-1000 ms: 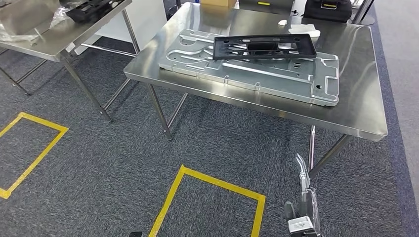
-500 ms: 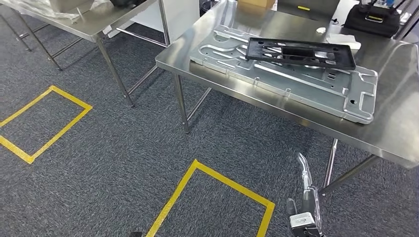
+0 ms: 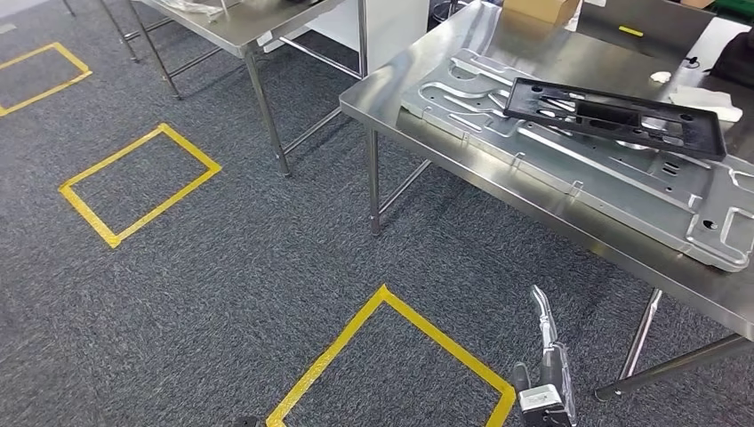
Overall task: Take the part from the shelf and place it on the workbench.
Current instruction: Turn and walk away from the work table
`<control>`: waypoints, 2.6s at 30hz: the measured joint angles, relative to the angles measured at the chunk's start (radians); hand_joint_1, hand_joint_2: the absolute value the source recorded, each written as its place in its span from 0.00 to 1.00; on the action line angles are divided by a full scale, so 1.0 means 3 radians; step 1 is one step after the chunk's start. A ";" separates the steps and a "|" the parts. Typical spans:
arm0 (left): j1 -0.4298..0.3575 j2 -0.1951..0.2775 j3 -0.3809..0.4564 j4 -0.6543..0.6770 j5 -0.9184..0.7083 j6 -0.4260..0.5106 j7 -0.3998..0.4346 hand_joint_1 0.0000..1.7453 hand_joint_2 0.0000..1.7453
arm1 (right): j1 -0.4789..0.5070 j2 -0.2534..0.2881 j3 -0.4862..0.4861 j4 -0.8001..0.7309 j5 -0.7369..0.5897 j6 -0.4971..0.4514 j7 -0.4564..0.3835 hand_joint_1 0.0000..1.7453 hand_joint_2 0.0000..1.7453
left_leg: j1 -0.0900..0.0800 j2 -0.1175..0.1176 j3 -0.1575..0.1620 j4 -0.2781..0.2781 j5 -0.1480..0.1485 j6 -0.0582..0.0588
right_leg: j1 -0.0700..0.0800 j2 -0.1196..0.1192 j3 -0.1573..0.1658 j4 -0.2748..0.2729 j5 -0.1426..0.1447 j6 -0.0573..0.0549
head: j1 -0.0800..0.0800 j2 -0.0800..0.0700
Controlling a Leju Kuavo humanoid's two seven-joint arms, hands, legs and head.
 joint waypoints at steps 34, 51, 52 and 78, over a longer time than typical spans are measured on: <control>0.0107 0.0063 -0.0116 0.0037 -0.0116 -0.0301 0.0247 0.00 0.00 | 0.0280 0.0027 0.0003 -0.0160 0.0265 0.0268 0.0221 0.00 0.00 | -0.0002 0.0295 -0.0229 0.0547 -0.0341 -0.0058 | 0.0010 -0.0202 0.0019 -0.0049 0.0020 -0.0069 | -0.0003 0.0000; 0.0073 0.0064 -0.0127 0.0076 -0.0083 -0.0267 0.0207 0.00 0.00 | 0.0228 0.0110 -0.0045 -0.0129 0.0332 0.0336 0.0311 0.00 0.00 | 0.0006 0.0282 0.0118 -0.0109 -0.0003 0.0091 | 0.0011 -0.0202 -0.0311 0.0862 -0.0507 0.0103 | 0.0000 0.0000; 0.0074 0.0064 -0.0131 0.0076 -0.0083 -0.0269 0.0203 0.00 0.00 | 0.0233 0.0110 -0.0057 -0.0124 0.0332 0.0335 0.0311 0.00 0.00 | 0.0002 0.0235 0.0119 -0.0105 -0.0004 0.0091 | 0.0011 -0.0194 -0.0345 0.0899 -0.0470 0.0100 | 0.0000 0.0000; 0.0067 0.0136 -0.0168 0.0077 -0.0068 -0.0138 -0.0350 0.00 0.00 | 0.0219 0.0164 -0.0130 -0.0012 0.0056 0.0192 0.0050 0.00 0.00 | -0.0003 0.0409 0.0128 -0.0128 0.0016 0.0068 | 0.0048 -0.0390 0.0069 0.0156 -0.0242 0.0035 | -0.0001 0.0000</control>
